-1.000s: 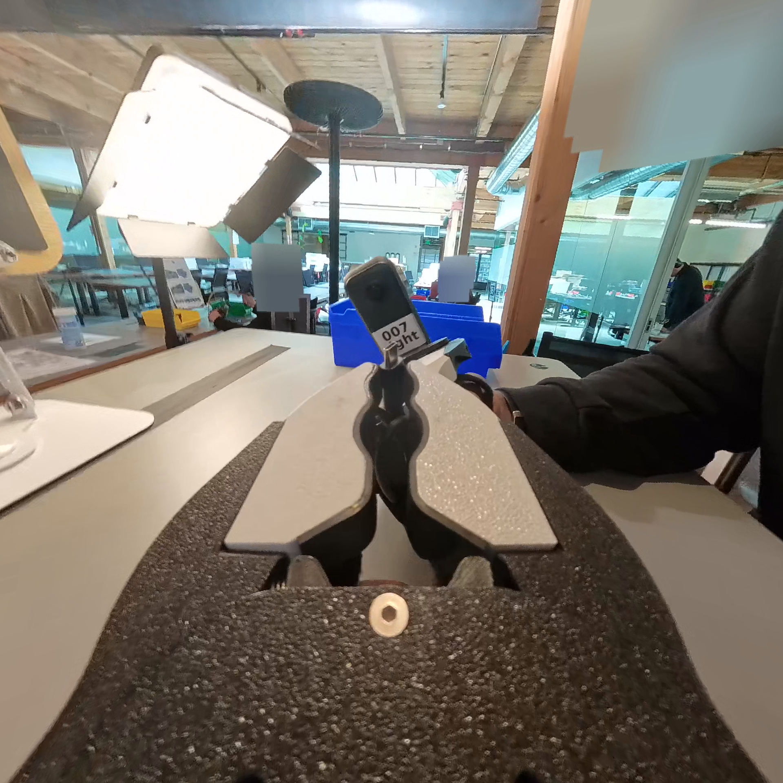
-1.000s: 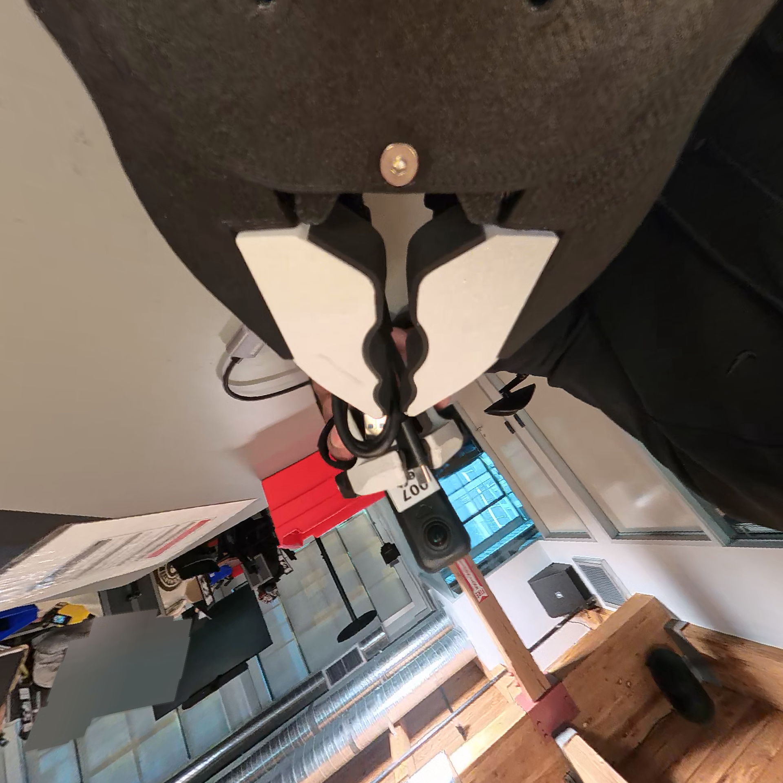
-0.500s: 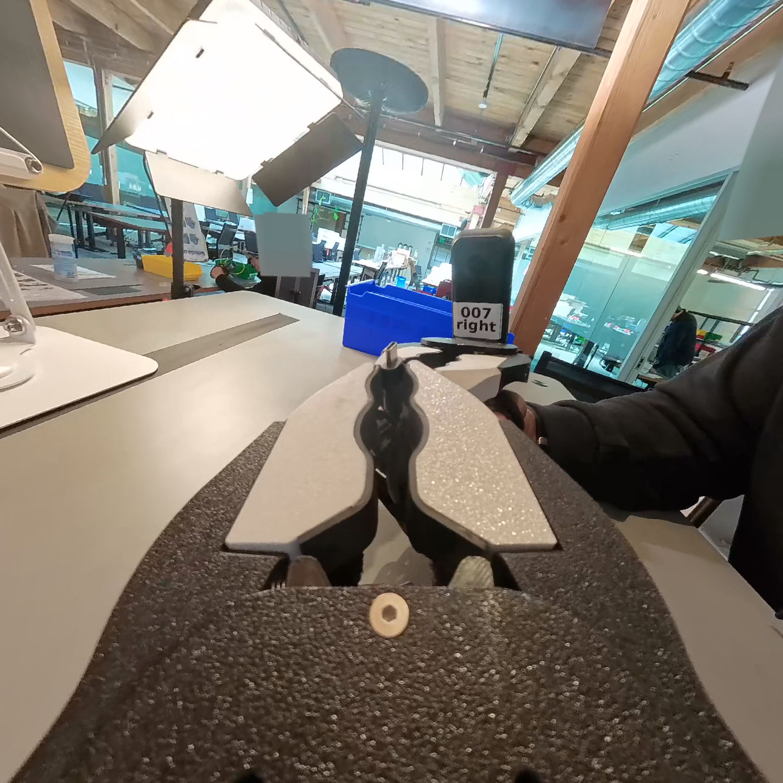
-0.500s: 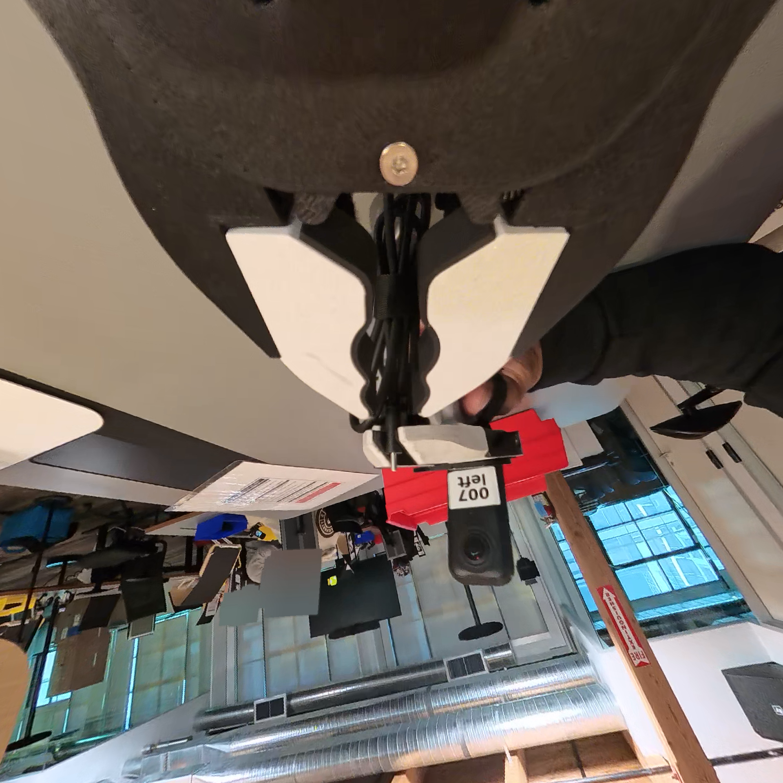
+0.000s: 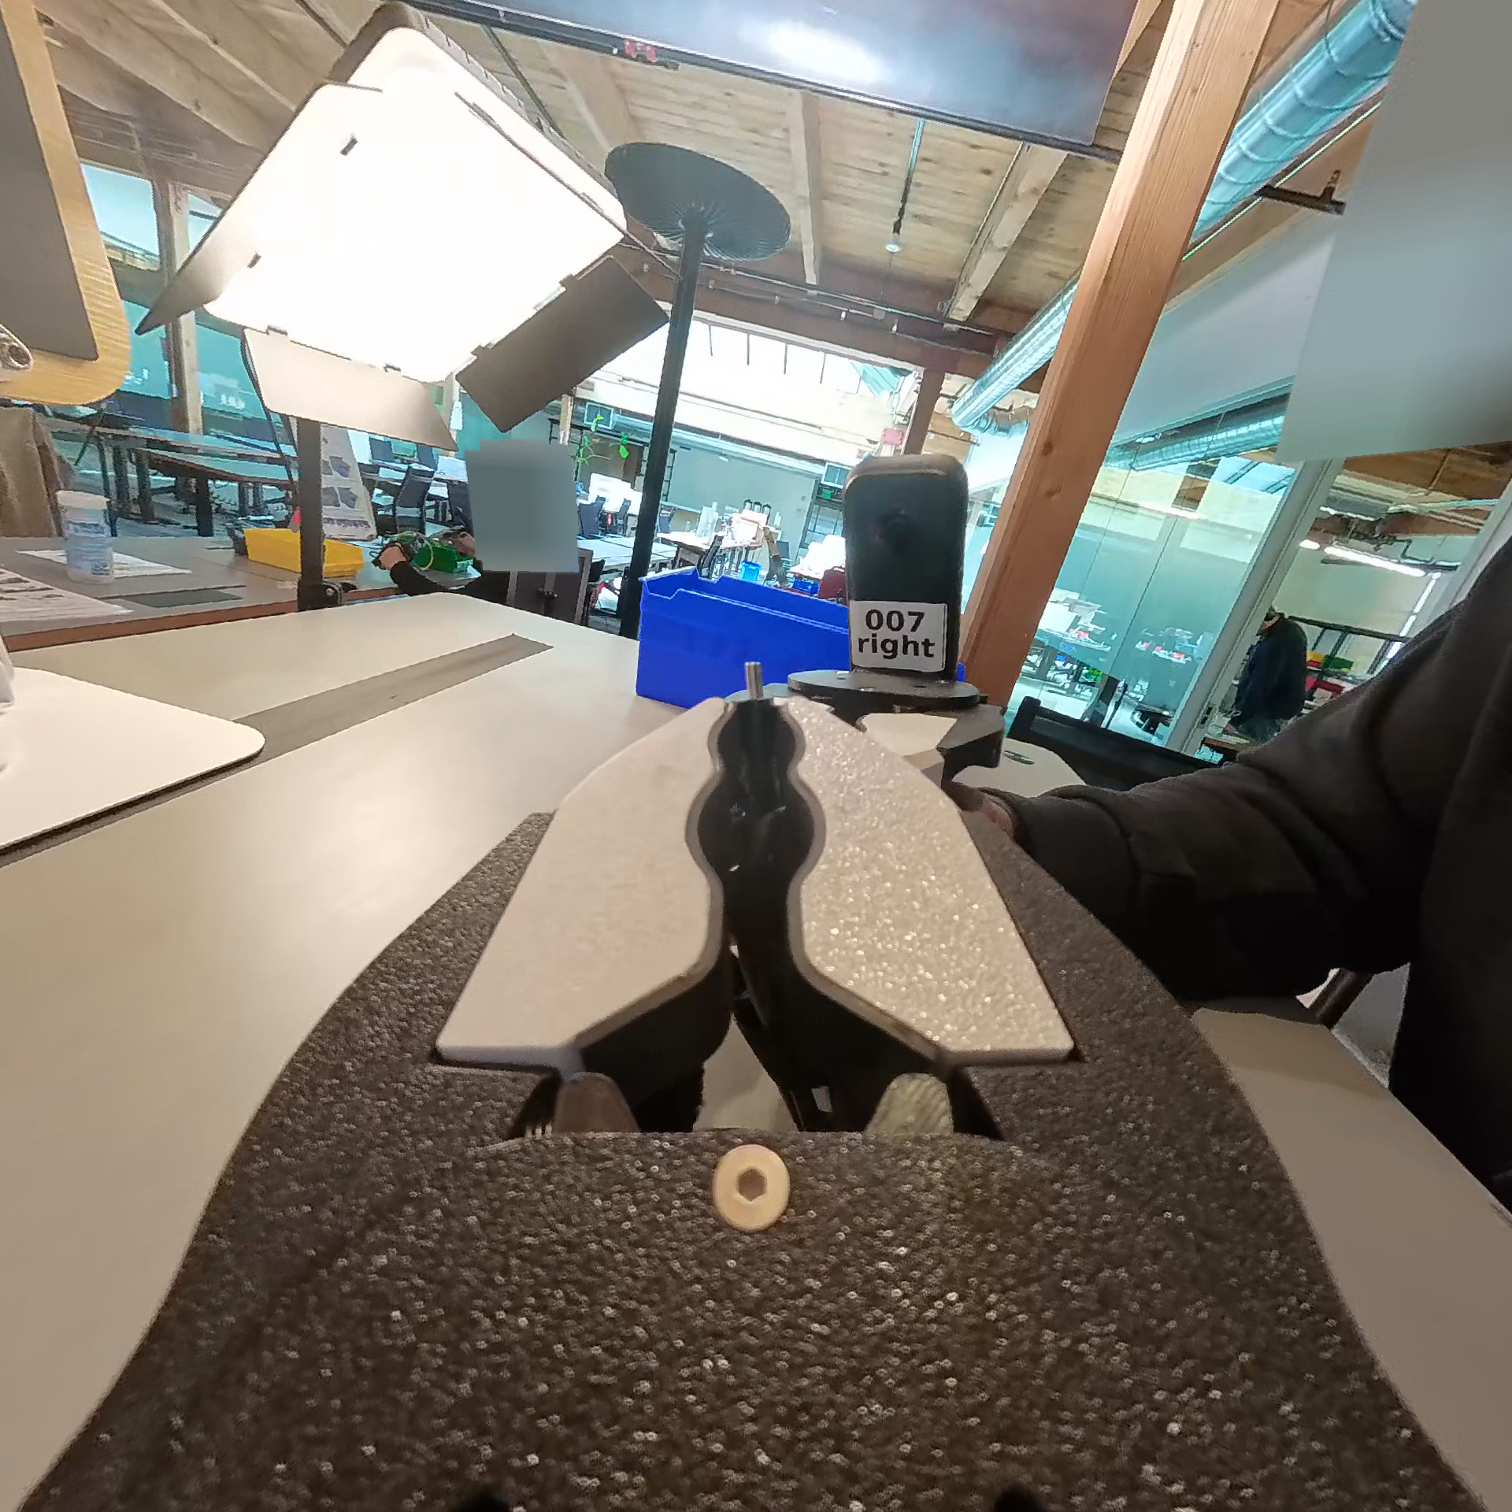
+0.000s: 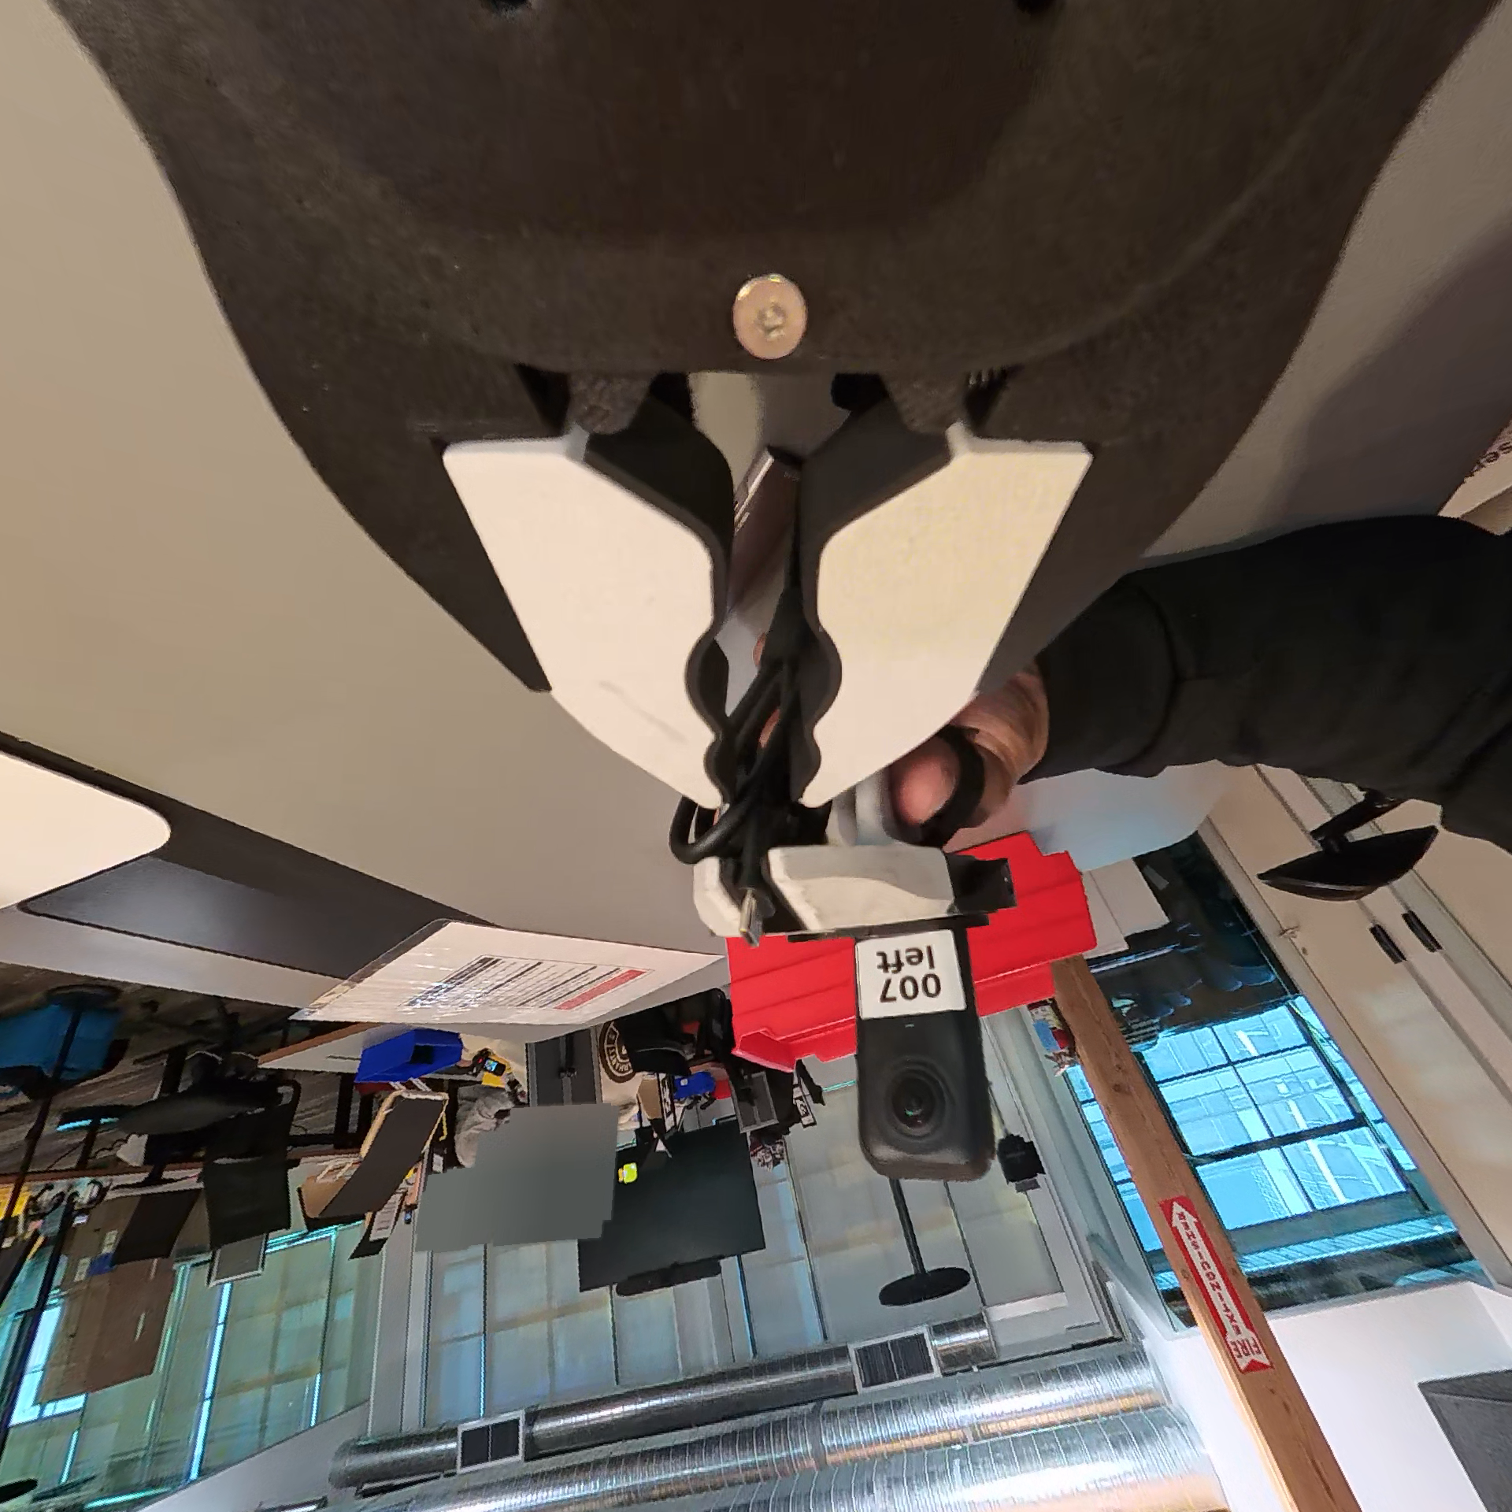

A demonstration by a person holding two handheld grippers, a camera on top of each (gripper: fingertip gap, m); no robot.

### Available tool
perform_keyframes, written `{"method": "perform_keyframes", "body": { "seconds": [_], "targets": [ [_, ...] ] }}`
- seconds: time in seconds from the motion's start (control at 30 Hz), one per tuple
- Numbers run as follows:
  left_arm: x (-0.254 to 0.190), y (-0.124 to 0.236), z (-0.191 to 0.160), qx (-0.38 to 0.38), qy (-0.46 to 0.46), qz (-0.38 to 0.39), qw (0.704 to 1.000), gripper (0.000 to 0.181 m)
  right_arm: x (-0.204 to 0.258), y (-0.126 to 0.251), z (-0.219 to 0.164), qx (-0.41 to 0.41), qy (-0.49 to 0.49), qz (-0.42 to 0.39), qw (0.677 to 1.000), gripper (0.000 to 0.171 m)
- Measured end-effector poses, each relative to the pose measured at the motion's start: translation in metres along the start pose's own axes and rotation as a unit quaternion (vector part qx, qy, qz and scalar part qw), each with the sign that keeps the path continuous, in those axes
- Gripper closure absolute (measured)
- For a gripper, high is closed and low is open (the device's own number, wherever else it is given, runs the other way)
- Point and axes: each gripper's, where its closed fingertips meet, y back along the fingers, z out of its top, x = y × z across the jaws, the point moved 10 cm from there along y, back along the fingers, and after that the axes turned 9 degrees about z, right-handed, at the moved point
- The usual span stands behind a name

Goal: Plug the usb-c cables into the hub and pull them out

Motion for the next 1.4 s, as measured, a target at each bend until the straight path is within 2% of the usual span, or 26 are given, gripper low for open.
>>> {"method": "perform_keyframes", "body": {
  "seconds": [0.23,0.5,0.63,0.73,0.87,0.97,1.13,1.4],
  "targets": [
    [-0.002,0.0,0.001,0.011,-0.022,0.003,1.0,0.173,-0.002,0.001,-0.001,0.004,-0.015,0.01,1.0,0.161],
    [0.005,0.003,0.001,0.019,0.039,-0.035,0.998,0.171,-0.007,0.005,-0.001,-0.008,-0.045,0.032,0.998,0.163],
    [0.005,0.003,0.001,0.024,0.04,-0.041,0.998,0.165,-0.009,0.006,-0.001,-0.015,-0.059,0.04,0.997,0.164],
    [0.005,0.004,0.001,0.021,0.034,-0.038,0.998,0.172,-0.008,0.006,-0.002,-0.02,-0.064,0.051,0.996,0.164],
    [0.005,0.005,0.001,0.018,0.035,-0.043,0.998,0.172,-0.008,0.005,-0.002,-0.026,-0.071,0.058,0.995,0.164],
    [0.003,0.004,0.001,0.011,0.039,-0.051,0.998,0.164,-0.009,0.007,-0.002,-0.034,-0.078,0.062,0.994,0.164],
    [0.006,0.006,0.001,0.008,0.044,-0.043,0.998,0.165,-0.012,0.012,0.0,-0.066,-0.093,0.068,0.991,0.166],
    [0.003,0.005,0.001,0.012,0.025,-0.032,0.999,0.167,-0.012,0.01,-0.001,-0.059,-0.095,0.075,0.991,0.166]
  ]
}}
